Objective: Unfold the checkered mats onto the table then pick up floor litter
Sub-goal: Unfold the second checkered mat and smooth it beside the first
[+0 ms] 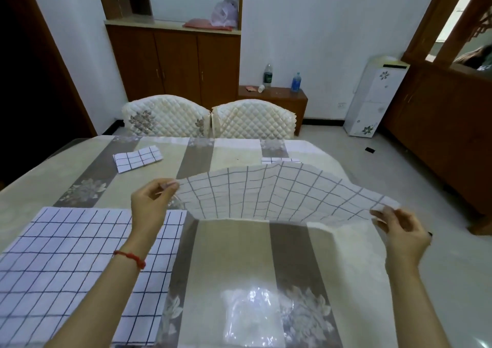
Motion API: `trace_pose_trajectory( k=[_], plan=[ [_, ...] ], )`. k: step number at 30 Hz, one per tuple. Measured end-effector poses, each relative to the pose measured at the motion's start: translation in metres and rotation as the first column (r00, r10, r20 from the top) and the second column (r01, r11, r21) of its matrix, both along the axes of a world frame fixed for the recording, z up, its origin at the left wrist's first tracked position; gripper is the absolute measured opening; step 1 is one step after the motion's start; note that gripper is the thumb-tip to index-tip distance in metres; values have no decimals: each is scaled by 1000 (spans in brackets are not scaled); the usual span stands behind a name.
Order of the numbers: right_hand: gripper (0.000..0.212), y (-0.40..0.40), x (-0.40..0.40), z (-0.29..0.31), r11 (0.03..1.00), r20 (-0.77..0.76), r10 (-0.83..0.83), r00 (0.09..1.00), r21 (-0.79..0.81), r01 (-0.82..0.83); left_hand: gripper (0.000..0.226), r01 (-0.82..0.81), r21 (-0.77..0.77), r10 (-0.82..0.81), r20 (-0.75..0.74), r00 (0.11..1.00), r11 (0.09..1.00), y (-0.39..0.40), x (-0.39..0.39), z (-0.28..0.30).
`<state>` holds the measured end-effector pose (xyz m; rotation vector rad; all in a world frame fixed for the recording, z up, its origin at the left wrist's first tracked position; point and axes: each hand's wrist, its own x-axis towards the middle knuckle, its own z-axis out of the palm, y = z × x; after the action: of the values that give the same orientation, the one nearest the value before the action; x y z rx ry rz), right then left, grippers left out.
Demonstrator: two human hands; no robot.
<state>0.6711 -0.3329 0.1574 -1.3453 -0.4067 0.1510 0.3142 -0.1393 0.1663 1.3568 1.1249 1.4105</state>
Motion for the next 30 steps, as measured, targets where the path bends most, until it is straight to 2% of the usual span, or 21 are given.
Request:
trace_pose_trajectory(
  k=[4, 8, 10, 12, 15, 18, 22, 24, 27, 30],
  plan=[
    [26, -27, -3, -55, 1000, -164, -8, 986, -23, 4, 15, 39, -120, -51, -103, 993, 992, -29, -13, -52],
    [39, -46, 0, -88, 994, -320, 57, 946, -67, -83, 14, 59, -204, -107, -233, 967, 977, -48, -27, -93],
    [36, -51, 2, -96, 993, -418, 30, 908, -90, -74, 13, 45, -255, -129, -324, 937, 966, -55, -32, -108],
    [30, -53, 5, -108, 982, -489, -35, 872, -180, -61, 15, 20, -347, -152, -357, 922, 938, -61, -33, -123],
    [29, -54, 9, -125, 920, -476, -81, 876, -374, -118, 9, -48, -490, -162, -376, 912, 870, -72, -29, -135],
    [17, -57, 9, -129, 837, -398, -67, 915, -522, -166, 15, -57, -566, -178, -351, 919, 822, -79, -24, -142],
    [21, -60, 14, -136, 742, -323, -44, 945, -645, -185, 7, -158, -717, -6, -220, 976, 679, -79, -21, -148],
    [26, -59, 14, -138, 699, -302, -55, 952, -693, -180, 7, -188, -741, 32, -219, 975, 644, -79, -18, -152],
    [35, -58, 14, -139, 657, -273, -91, 958, -739, -149, 19, -260, -689, 1, -352, 936, 677, -83, -12, -160],
    [34, -57, 15, -141, 631, -268, -102, 958, -762, -146, 10, -240, -639, -33, -384, 923, 731, -85, -7, -166]
  ],
)
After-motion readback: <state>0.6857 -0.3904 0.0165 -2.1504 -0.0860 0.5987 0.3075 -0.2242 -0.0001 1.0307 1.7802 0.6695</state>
